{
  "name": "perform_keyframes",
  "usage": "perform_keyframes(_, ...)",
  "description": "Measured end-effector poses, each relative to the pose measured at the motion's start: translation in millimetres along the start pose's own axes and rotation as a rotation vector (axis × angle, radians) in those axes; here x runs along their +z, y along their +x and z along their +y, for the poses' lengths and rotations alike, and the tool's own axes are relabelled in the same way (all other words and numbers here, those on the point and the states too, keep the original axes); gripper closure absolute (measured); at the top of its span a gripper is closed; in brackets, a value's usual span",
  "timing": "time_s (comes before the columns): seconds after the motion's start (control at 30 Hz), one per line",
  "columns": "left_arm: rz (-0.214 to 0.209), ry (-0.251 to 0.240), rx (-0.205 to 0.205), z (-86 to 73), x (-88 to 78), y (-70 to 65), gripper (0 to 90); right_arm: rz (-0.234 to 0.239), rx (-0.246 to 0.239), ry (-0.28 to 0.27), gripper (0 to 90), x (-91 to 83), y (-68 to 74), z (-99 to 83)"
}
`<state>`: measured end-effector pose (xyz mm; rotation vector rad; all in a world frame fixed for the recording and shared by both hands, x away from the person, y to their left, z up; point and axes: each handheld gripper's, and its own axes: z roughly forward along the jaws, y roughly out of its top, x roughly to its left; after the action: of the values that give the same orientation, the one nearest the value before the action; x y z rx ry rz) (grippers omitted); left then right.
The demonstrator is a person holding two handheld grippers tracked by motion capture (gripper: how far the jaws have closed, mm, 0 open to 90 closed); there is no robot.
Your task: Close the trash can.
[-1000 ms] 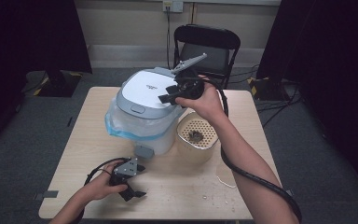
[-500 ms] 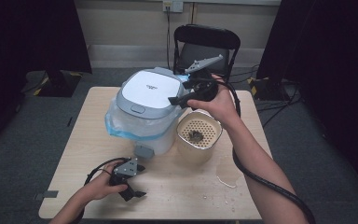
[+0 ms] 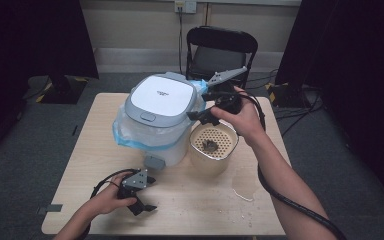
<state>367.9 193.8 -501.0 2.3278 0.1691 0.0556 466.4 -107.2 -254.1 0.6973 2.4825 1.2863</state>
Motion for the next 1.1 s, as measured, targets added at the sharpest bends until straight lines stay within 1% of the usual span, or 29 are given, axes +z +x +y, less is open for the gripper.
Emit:
perform_keyframes(0.03, 0.0, 0.0, 0.0, 0.0, 0.0, 0.0, 5.5, 0.009, 0.007, 0.001, 14.6, -0.7, -0.7, -1.3)
perform_keyframes(0.1, 0.0, 0.0, 0.0, 0.0, 0.0, 0.0, 5.5, 0.013, 0.017, -0.007, 14.6, -2.4, -1.6, -4.2)
perform_keyframes(0.27, 0.0, 0.0, 0.0, 0.0, 0.0, 0.0, 5.5, -0.004, 0.016, -0.005, 14.7, -5.5, -3.3, -11.4)
perform_keyframes(0.4, 0.0, 0.0, 0.001, 0.0, -0.1, 0.0, 5.5, 0.002, 0.023, -0.006, 14.7, -7.6, -4.9, -17.9)
perform_keyframes(0.7, 0.0, 0.0, 0.0, 0.0, 0.0, 0.0, 5.6, -0.011, 0.016, 0.001, 14.7, -10.7, -3.8, -30.4)
perform_keyframes(0.83, 0.0, -0.001, 0.0, 0.0, 0.0, 0.0, 5.5, -0.005, 0.025, -0.004, 14.7, -12.3, -3.4, -37.0)
perform_keyframes(1.1, 0.001, 0.0, 0.0, 0.0, 0.0, 0.0, 5.5, -0.018, 0.042, -0.008, 14.7, -17.9, -5.5, -51.5)
